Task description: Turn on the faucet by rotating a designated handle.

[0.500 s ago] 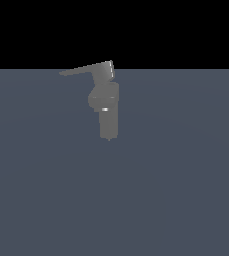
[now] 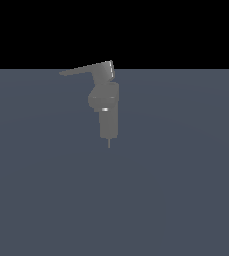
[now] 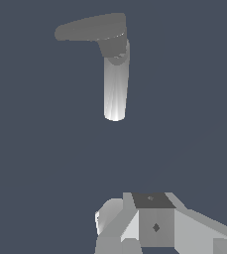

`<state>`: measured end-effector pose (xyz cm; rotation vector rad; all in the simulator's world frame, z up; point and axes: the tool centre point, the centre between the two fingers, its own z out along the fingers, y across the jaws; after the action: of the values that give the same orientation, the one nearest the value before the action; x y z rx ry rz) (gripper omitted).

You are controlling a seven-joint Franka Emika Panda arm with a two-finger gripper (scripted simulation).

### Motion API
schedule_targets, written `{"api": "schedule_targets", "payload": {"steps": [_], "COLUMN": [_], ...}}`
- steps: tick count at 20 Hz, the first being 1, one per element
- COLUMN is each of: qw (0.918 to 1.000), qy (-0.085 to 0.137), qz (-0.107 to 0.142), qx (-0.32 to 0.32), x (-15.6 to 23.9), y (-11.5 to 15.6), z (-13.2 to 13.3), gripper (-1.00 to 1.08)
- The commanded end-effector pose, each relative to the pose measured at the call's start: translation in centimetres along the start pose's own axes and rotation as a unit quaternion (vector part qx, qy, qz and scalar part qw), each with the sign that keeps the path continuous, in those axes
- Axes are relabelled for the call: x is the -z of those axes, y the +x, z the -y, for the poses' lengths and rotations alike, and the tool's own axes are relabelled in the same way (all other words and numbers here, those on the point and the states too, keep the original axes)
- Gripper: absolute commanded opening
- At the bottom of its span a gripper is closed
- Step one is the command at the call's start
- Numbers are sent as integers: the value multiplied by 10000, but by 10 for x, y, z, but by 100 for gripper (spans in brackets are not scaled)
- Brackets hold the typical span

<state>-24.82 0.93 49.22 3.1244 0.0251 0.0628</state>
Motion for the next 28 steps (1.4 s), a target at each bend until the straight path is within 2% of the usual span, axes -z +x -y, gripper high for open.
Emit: {"api": "schedule_targets", "payload": {"steps": [1,9,18,23,28], "qw": [10000,9999,9968,9905,9796], "qy": [8,72,286,429,530], "qz": [0,32,175,325,500], "qx": [47,-121,-724,-1269,-1873], "x": [0,0,-2,-7,-15], "y": [0,8,37,63,92], "z": [4,4,10,16,22], "gripper": [-100,-100,-100,-100,-100]}}
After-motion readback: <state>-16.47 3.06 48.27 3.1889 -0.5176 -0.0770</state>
